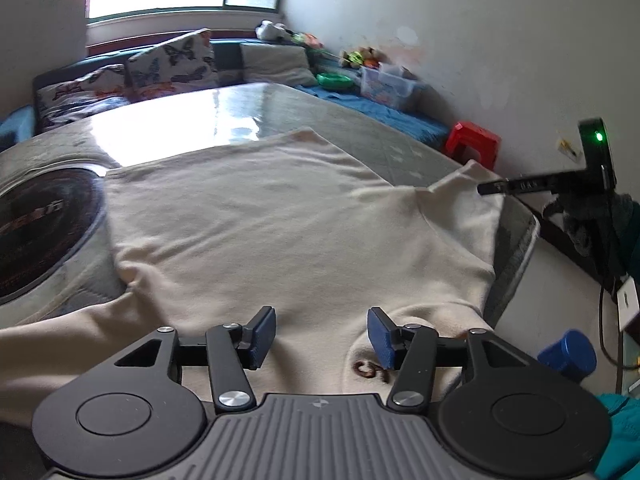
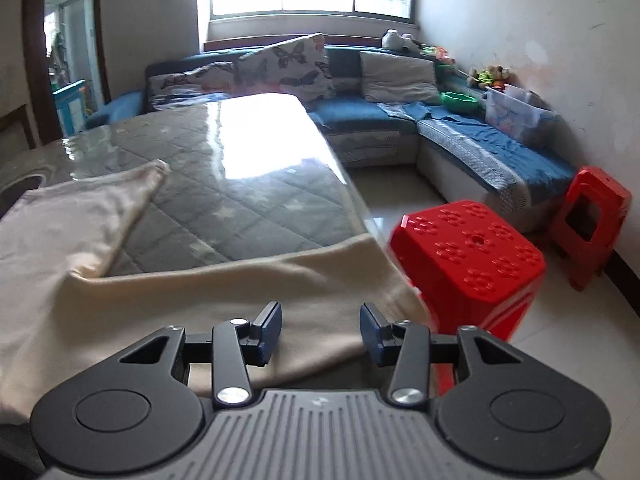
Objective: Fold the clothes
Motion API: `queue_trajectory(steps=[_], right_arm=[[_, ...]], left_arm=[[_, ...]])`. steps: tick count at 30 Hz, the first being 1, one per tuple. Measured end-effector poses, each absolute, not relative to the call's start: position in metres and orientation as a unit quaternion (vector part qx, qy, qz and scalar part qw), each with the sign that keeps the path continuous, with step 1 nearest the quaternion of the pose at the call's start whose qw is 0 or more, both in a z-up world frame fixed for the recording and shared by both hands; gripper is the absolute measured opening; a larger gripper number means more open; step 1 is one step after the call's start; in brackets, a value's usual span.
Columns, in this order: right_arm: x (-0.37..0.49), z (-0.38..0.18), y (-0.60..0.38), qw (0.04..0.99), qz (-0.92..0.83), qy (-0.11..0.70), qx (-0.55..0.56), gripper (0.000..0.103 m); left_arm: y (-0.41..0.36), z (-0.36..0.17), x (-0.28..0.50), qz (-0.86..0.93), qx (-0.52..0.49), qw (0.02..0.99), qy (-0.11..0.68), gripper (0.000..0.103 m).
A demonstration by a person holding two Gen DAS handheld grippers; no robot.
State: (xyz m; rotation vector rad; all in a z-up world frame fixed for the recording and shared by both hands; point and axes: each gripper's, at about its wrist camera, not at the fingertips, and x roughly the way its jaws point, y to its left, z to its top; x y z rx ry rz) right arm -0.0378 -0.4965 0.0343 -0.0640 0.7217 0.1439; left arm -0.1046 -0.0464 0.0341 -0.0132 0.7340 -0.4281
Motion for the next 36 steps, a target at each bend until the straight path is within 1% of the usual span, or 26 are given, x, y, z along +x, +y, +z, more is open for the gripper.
queue_trajectory(steps=[3,4,5,8,13,19,23,26,28,30,32,33,34,35,36], right_arm=[[-0.039,0.039,-0.476,0.93,0.105,0.349,-0.051,0.047],[-0.038,0.037,-0.47,0.928,0.112,0.351,-0.056,0.051],[-0.036,0.035,-0.465,0.927,0.115,0.353,-0.06,0.053],[-0.032,0.028,-0.451,0.922,0.125,0.359,-0.068,0.053],[-0.03,0.028,-0.449,0.922,0.122,0.362,-0.059,0.058],[-0.029,0.029,-0.45,0.921,0.121,0.364,-0.059,0.059],[-0.028,0.029,-0.451,0.922,0.12,0.364,-0.057,0.06],[-0.027,0.029,-0.451,0.922,0.119,0.364,-0.056,0.061],[-0.026,0.029,-0.45,0.922,0.119,0.364,-0.058,0.061],[-0.025,0.029,-0.449,0.922,0.119,0.364,-0.059,0.061],[-0.025,0.028,-0.449,0.922,0.119,0.363,-0.057,0.061],[-0.026,0.028,-0.449,0.922,0.119,0.363,-0.057,0.061],[-0.026,0.028,-0.449,0.923,0.119,0.362,-0.057,0.061],[-0.026,0.028,-0.449,0.923,0.119,0.362,-0.057,0.061],[-0.026,0.028,-0.449,0.923,0.119,0.362,-0.057,0.061]], left_arm=[[-0.029,0.036,-0.109,-0.181,-0.024,0.917,0.354,0.054],[-0.023,0.036,-0.11,-0.171,-0.029,0.919,0.354,0.054],[-0.016,0.036,-0.111,-0.161,-0.036,0.92,0.354,0.054],[0.006,0.038,-0.114,-0.127,-0.053,0.926,0.35,0.054],[0.052,0.041,-0.118,-0.038,-0.077,0.935,0.345,0.056],[0.102,0.043,-0.122,0.055,-0.09,0.931,0.35,0.056],[0.132,0.054,-0.133,0.138,-0.107,0.931,0.32,0.057],[0.158,0.055,-0.135,0.209,-0.15,0.914,0.315,0.059],[0.176,0.053,-0.135,0.227,-0.198,0.898,0.322,0.057],[0.184,0.051,-0.135,0.232,-0.221,0.89,0.325,0.057],[0.188,0.05,-0.134,0.233,-0.228,0.888,0.324,0.045],[0.19,0.049,-0.133,0.232,-0.231,0.888,0.324,0.026],[0.191,0.049,-0.132,0.229,-0.235,0.887,0.325,0.017],[0.191,0.05,-0.131,0.223,-0.238,0.889,0.323,0.015],[0.187,0.051,-0.13,0.216,-0.237,0.891,0.32,0.008]])
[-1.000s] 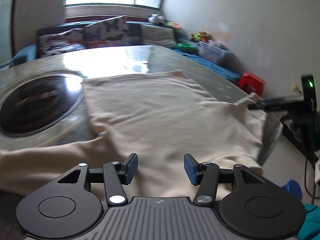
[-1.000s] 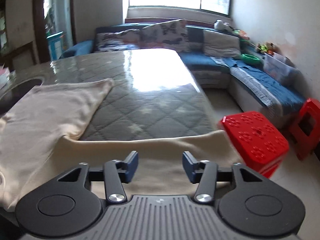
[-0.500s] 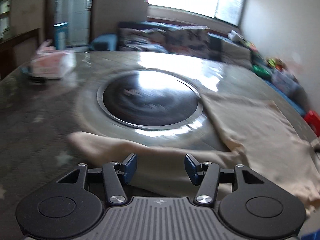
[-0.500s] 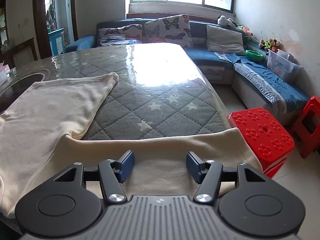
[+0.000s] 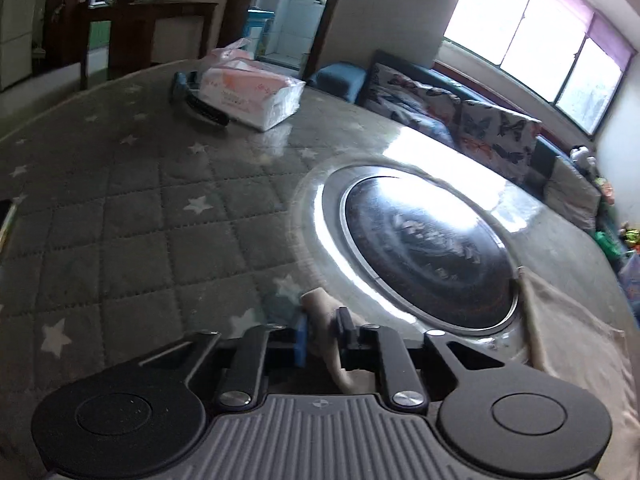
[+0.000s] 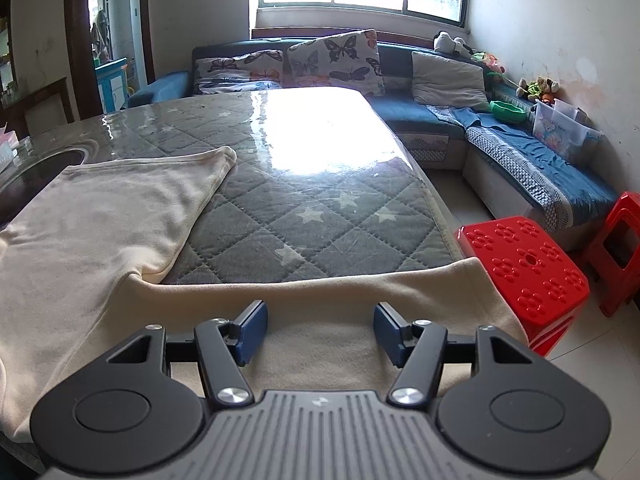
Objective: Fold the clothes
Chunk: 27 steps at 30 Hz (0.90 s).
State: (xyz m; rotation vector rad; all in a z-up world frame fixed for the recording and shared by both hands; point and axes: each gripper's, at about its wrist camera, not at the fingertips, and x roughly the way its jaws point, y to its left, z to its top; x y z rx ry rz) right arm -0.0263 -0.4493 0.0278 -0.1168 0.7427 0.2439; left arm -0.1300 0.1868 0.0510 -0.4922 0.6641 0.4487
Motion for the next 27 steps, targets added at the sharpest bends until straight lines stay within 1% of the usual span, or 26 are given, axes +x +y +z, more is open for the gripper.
queue_trajectory(steps=[3,7,9,10,14,16,19,22,27], right_arm=[[-0.027,0.028,-0.449,0.923,0.119,0.36,-0.057,0.061],[-0.027,0.028,-0.449,0.924,0.118,0.36,-0.056,0.061],[-0.027,0.028,-0.449,0.924,0.118,0.36,-0.056,0.061],[-0.028,0.028,-0.449,0.924,0.118,0.359,-0.056,0.061],[-0.028,0.028,-0.449,0.924,0.119,0.359,-0.058,0.061],[-0.027,0.028,-0.449,0.923,0.12,0.36,-0.06,0.061],[-0.027,0.028,-0.448,0.923,0.12,0.36,-0.062,0.061],[-0.027,0.028,-0.447,0.923,0.119,0.361,-0.062,0.061],[-0.026,0.028,-0.445,0.924,0.117,0.359,-0.062,0.061]], left_arm=[[0.178,0.063,-0.127,0.198,-0.225,0.906,0.298,0.005],[0.169,0.093,-0.143,0.134,-0.225,0.942,0.209,0.005],[0.169,0.099,-0.153,0.125,-0.226,0.947,0.19,0.005],[0.17,0.099,-0.156,0.128,-0.225,0.947,0.191,0.005],[0.183,0.068,-0.153,0.195,-0.204,0.92,0.271,0.006],[0.19,0.05,-0.15,0.214,-0.205,0.904,0.309,0.008],[0.191,0.039,-0.149,0.221,-0.202,0.897,0.324,0.01],[0.186,0.04,-0.144,0.22,-0.179,0.903,0.324,0.007],[0.189,0.033,-0.145,0.243,-0.163,0.898,0.328,0.006]])
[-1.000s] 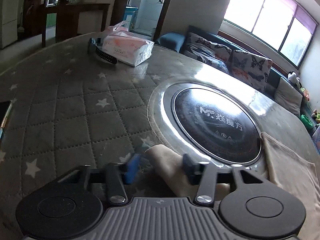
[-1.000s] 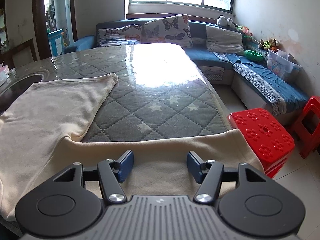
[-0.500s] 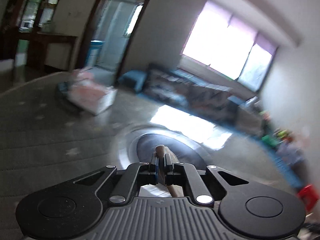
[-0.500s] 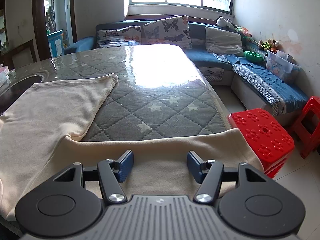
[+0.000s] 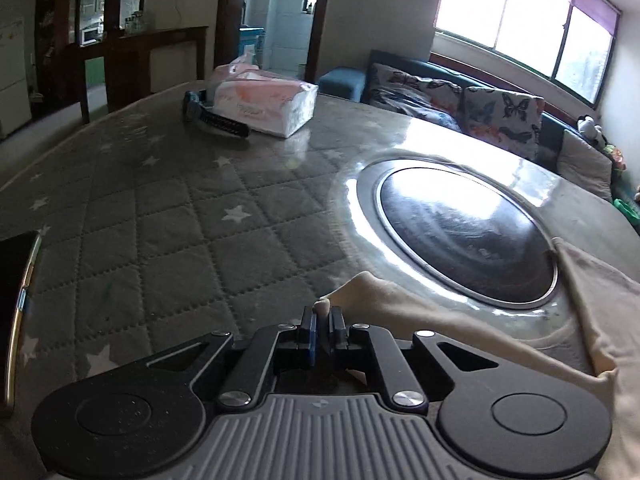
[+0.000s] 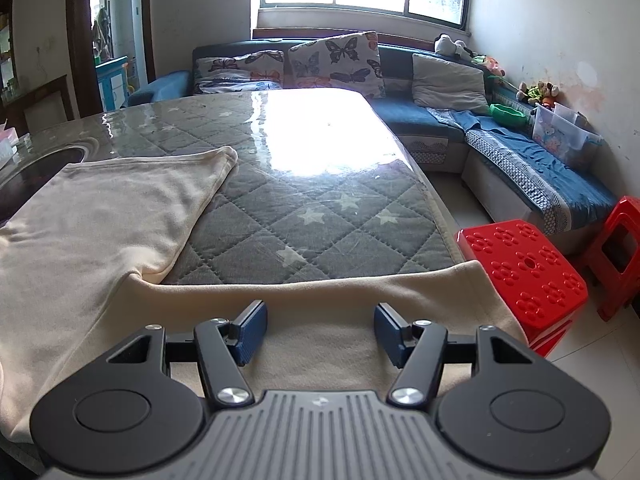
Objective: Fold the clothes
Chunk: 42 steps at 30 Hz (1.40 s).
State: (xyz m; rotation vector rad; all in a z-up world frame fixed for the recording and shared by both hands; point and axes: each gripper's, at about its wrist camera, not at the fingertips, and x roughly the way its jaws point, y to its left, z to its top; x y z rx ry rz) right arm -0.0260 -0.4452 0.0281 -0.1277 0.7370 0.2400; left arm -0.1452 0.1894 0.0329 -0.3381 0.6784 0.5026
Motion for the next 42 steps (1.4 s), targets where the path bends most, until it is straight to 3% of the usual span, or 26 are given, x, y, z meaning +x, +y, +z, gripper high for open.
queue_trajectory(steps=[12,17,20,26,33,42], right_arm=[[-0.021,0.028,-0.434,0.921,0.137,0.359,-0.066,0.065],[-0.016,0.035,-0.428,0.917,0.152,0.361,-0.071,0.065],[-0.013,0.045,-0.425,0.917,0.161,0.356,-0.074,0.064],[0.013,0.063,-0.401,0.91,0.202,0.354,-0.076,0.056],[0.061,0.061,-0.358,0.895,0.239,0.369,-0.076,0.043],[0.111,0.049,-0.329,0.885,0.243,0.39,-0.078,0.039]], left_arm=[[0.203,0.035,-0.144,0.278,-0.141,0.889,0.336,0.006],[0.203,0.042,-0.142,0.273,-0.138,0.889,0.341,0.012],[0.2,0.055,-0.142,0.274,-0.131,0.894,0.329,0.03],[0.164,0.08,-0.119,0.177,-0.125,0.926,0.308,0.03],[0.11,0.07,-0.053,0.07,-0.102,0.93,0.345,0.029],[0.074,0.059,0.033,0.023,-0.079,0.925,0.371,0.031]])
